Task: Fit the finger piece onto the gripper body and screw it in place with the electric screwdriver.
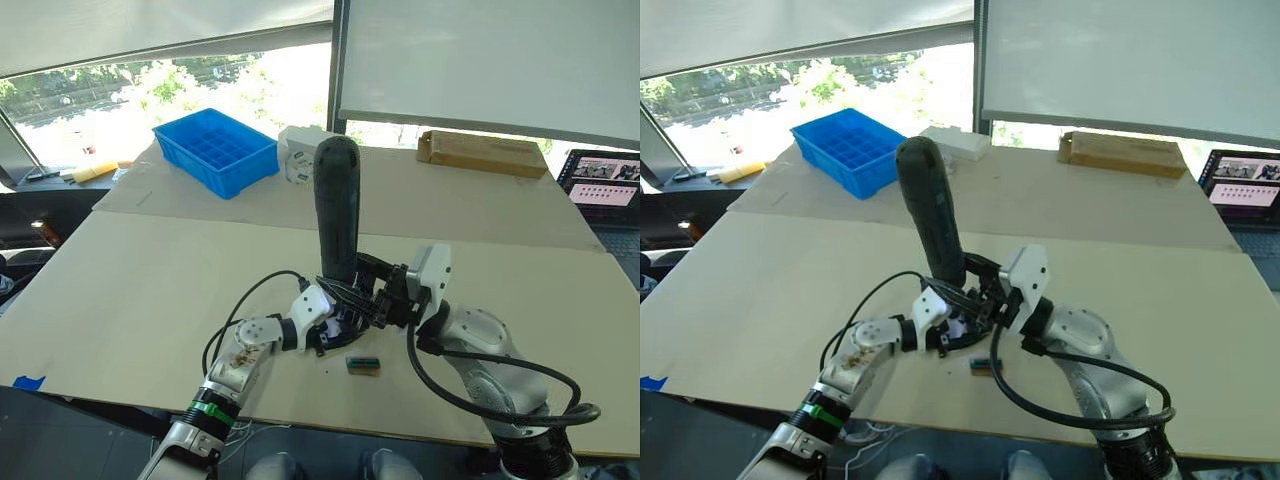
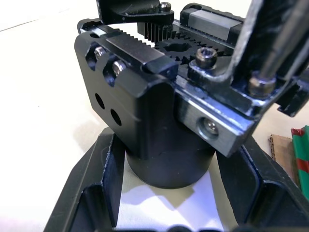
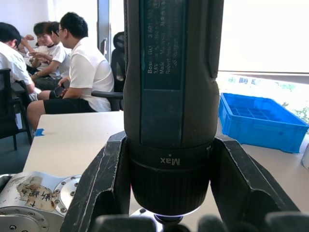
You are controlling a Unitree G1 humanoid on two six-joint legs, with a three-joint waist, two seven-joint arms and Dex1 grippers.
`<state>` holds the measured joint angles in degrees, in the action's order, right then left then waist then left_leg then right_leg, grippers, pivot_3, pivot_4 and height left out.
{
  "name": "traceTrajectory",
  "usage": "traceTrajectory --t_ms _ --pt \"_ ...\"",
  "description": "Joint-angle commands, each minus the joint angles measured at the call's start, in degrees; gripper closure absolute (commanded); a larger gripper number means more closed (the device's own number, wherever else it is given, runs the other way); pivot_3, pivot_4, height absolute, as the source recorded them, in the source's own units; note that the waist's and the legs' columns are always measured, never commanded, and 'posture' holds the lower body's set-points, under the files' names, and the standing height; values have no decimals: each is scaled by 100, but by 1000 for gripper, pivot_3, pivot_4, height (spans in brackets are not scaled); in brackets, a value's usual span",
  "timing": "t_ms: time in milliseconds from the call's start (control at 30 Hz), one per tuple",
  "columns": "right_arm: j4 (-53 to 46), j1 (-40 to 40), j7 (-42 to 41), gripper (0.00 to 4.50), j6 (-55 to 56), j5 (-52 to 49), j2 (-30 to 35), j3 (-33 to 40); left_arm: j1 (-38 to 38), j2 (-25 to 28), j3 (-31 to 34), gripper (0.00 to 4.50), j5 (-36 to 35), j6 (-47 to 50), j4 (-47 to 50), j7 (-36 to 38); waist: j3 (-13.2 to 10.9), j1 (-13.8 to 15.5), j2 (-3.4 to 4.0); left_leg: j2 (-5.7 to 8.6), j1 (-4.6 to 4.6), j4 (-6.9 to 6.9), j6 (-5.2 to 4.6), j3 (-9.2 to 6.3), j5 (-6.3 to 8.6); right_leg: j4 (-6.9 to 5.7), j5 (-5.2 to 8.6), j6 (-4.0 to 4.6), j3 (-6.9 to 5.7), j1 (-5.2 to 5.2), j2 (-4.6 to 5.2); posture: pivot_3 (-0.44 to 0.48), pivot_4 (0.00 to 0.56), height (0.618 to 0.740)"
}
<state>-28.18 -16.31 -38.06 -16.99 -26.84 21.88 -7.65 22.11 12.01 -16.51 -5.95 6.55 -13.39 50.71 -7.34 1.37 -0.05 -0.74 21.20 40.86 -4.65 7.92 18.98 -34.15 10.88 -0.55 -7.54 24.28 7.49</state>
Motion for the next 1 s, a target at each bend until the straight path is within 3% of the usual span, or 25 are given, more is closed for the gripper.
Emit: traceTrajectory --t_ms 33,533,567,700,867,1000 --pt "-187 -245 -414 2609 265 -500 90 446 -17 -47 -94 2236 92 89 -255 -83 -7 8 2 0 3 0 -13 0 -7 2 0 0 -2 1 0 0 150 740" --pt "-1199 -760 -74 2609 -397 -1906 489 1226 186 -264 38 2236 106 -195 -814 -348 -18 95 14 1 18 4 -23 -8 -13 7 -10 1 -12 6 7 0 150 740" --pt "-1333 -748 12 2609 -542 -2147 625 1359 186 -268 82 1183 55 -159 -800 -346 -18 97 13 1 18 4 -23 -8 -13 8 -11 2 -12 7 7 0 150 740" --pt "-1697 -617 297 2609 -950 -2910 1161 1868 117 -103 153 17 17 -284 -688 -224 -20 92 15 0 26 2 -25 -9 -14 9 -11 3 -13 13 7 0 150 740" --pt "-1780 -205 601 2609 -1339 -3977 2080 2964 -46 450 382 17 -147 -286 -414 55 -34 2 4 -3 30 -5 -23 -8 -14 9 -8 12 -10 23 1 0 150 740" --pt "-1441 669 454 2609 -1938 -4947 2987 4263 -240 1018 775 17 -605 -165 -173 553 -44 -77 3 -7 30 -19 -18 -8 -17 7 -2 21 -10 30 -6 0 150 740"
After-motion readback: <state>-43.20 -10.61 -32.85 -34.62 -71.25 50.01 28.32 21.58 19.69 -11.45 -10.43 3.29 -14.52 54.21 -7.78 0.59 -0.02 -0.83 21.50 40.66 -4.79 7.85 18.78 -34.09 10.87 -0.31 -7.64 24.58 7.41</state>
